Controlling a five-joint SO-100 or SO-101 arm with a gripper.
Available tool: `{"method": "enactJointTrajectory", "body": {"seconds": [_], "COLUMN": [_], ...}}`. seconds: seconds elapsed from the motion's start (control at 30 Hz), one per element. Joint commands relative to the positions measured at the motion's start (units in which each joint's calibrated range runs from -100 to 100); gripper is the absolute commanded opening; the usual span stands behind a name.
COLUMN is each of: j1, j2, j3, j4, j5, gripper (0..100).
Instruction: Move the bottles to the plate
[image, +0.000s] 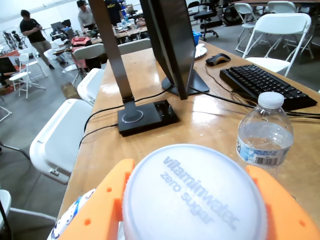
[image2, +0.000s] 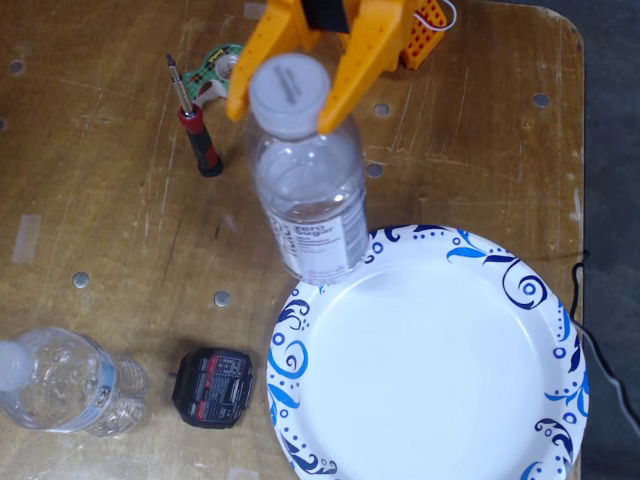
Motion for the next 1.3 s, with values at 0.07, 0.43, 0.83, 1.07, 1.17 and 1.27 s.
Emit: {"method": "enactJointTrajectory", "body": {"seconds": [0.07,0.43,0.83,1.07,1.17,1.27], "j1": [-8.0,-21.2,-23.9,-25.6,-25.7,-27.1], "j2": [0.5,14.8,12.6,7.3,6.9,7.0], "j3": [-2.7,0.3,17.8,28.3,29.6,29.9], "j4": [-0.4,-14.7,-27.9,-31.2,-31.2,-31.0], "j5": [-0.9,-0.7,1.1,1.3,1.3,1.3], "gripper": [17,17,17,17,17,17]}}
